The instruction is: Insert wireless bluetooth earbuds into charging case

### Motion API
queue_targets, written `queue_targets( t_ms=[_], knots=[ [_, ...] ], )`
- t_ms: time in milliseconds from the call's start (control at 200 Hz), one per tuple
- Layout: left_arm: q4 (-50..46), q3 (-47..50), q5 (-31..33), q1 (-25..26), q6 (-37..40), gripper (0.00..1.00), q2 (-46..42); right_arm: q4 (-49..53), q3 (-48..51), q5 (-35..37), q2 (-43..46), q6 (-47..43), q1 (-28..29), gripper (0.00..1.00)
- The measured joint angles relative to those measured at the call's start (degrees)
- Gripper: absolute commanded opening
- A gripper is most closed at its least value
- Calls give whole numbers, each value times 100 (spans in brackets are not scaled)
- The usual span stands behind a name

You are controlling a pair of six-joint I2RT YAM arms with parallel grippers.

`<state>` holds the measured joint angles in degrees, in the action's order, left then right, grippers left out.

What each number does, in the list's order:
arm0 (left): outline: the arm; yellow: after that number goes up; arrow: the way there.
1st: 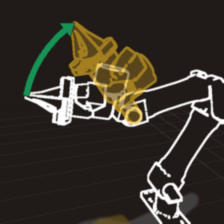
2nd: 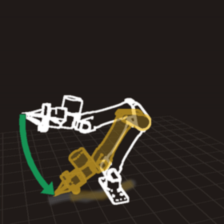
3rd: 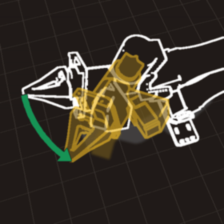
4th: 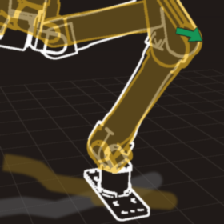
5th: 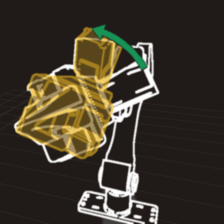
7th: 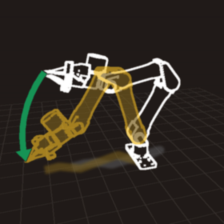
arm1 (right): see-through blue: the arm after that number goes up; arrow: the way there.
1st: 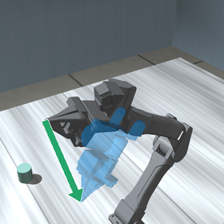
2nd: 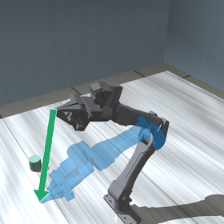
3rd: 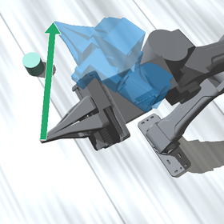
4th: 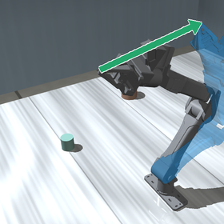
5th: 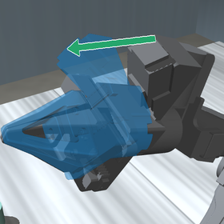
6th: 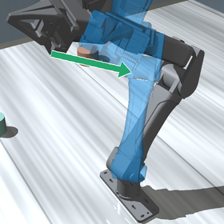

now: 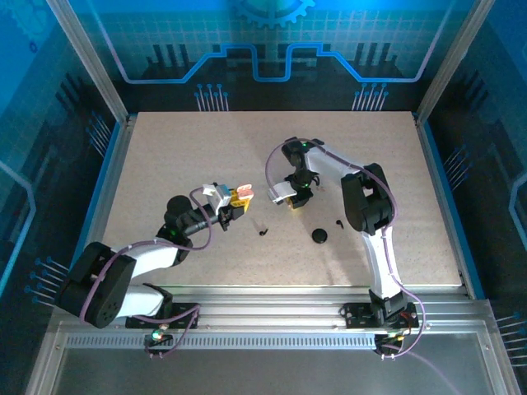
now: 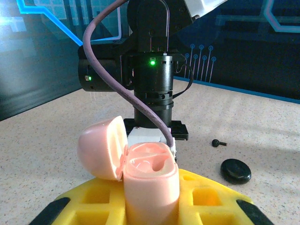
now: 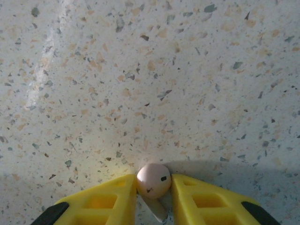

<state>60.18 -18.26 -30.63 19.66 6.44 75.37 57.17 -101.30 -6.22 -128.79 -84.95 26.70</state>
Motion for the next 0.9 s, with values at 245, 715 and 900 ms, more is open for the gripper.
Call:
queue_targets(
  t_ms=[245,715,900],
  knots=[
    [-9,0,0,0,20,16,-44,79,-83,0,-46,11,0,21],
    [-166,0,-2,0,146,16,-44,-479,883,-848,850,844,-111,17],
    [39,0,28,35,144,16,118,-1137,1716,-1792,2120,1687,-304,17]
  ],
)
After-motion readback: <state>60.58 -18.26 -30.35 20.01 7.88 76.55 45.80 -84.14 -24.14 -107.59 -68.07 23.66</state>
